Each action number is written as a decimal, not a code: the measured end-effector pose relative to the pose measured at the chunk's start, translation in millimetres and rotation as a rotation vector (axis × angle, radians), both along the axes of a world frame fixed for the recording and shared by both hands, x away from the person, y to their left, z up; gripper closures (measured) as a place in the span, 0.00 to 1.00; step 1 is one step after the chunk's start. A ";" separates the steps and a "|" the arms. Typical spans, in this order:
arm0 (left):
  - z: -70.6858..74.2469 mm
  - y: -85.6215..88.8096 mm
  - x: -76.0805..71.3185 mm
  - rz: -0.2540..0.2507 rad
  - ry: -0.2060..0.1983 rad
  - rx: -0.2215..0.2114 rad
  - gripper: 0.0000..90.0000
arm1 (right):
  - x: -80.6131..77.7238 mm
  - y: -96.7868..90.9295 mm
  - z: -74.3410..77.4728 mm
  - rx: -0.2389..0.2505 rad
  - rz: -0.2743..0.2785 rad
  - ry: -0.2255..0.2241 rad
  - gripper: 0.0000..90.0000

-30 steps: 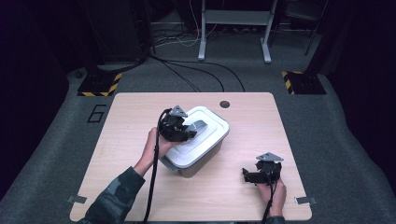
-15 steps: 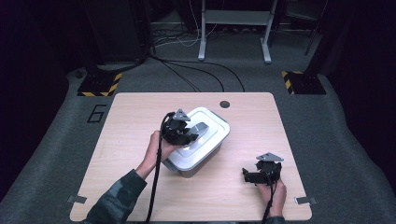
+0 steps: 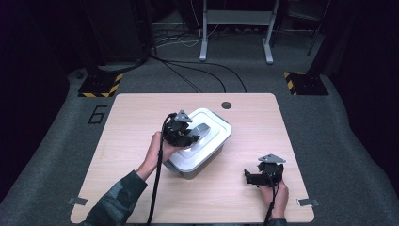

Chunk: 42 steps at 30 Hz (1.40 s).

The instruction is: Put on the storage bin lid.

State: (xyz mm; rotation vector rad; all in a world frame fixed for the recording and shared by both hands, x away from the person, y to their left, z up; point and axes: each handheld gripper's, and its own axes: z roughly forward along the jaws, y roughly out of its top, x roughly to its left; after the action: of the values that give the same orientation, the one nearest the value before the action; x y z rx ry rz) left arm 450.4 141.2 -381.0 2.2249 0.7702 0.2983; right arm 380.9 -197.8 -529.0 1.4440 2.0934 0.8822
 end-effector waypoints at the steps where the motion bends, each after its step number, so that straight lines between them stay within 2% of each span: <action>1: 0.5 0.5 0.3 0.005 0.000 0.002 0.67 | 0.0 0.0 0.0 0.000 0.000 0.000 0.00; 7: 5.1 7.5 0.5 0.032 0.008 -0.021 0.45 | 0.0 0.0 0.0 0.000 0.000 -0.001 0.00; 11: 9.2 14.8 -0.8 0.020 0.009 -0.020 0.33 | 0.0 0.0 0.0 0.000 0.001 -0.001 0.00; 16: 16.0 24.5 -4.3 0.040 0.002 -0.013 0.16 | 0.0 0.0 0.0 0.000 0.000 0.000 0.00; 21: 26.0 38.1 -11.8 0.046 -0.032 -0.018 0.12 | 0.0 0.1 0.0 0.000 -0.001 0.000 0.00; 26: 27.8 57.6 -18.8 0.083 -0.057 -0.026 0.04 | 0.0 0.1 0.0 0.000 -0.001 0.000 0.00; 31: 26.3 77.7 -25.0 0.114 -0.062 -0.037 0.01 | 0.0 0.1 0.0 0.000 -0.001 0.000 0.00; 42: 18.0 119.8 -36.5 0.159 -0.066 -0.003 0.00 | 0.0 0.1 0.0 0.000 -0.001 -0.001 0.00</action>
State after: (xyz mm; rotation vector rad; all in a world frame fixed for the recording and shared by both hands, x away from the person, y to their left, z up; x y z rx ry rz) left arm 413.9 261.0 -363.1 2.1439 0.9120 0.4454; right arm 380.9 -197.7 -529.1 1.4444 2.0916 0.8820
